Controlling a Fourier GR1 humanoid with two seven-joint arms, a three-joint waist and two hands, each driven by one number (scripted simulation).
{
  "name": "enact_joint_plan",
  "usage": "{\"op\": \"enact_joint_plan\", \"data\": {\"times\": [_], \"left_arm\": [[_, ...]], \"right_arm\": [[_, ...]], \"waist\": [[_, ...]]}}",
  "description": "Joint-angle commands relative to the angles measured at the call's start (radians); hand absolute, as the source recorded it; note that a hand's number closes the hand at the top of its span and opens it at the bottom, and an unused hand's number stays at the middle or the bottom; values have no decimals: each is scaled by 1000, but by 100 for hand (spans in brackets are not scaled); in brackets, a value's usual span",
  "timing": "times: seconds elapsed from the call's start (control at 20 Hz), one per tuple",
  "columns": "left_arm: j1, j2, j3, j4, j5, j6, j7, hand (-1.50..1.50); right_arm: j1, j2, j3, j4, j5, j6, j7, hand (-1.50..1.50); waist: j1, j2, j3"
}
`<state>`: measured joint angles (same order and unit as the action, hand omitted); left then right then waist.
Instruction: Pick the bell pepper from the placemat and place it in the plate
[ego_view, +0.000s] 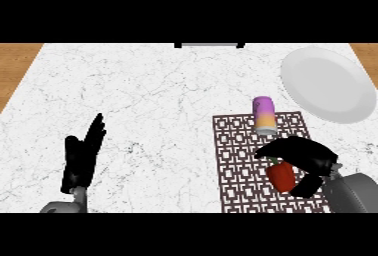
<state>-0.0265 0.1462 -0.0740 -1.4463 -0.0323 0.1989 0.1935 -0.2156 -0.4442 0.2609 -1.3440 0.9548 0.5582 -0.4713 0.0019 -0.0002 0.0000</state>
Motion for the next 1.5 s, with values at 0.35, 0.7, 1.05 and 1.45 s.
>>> {"op": "enact_joint_plan", "data": {"times": [0.35,0.7,1.05,1.45], "left_arm": [[-61,-3,60,74,-2,-38,-12,0],[-18,24,71,15,12,-74,0,0],[8,-1,57,4,-7,-58,-21,0],[-6,-14,43,-15,-24,-38,48,0]], "right_arm": [[-17,-2,-59,49,70,-145,-155,150],[-199,82,-191,260,46,-241,-100,150],[-252,45,-328,272,-10,-364,-114,150],[-327,42,-545,167,-189,-423,-52,150]], "waist": [[-4,1,0],[8,3,0],[1,0,0],[-11,-4,0]]}}
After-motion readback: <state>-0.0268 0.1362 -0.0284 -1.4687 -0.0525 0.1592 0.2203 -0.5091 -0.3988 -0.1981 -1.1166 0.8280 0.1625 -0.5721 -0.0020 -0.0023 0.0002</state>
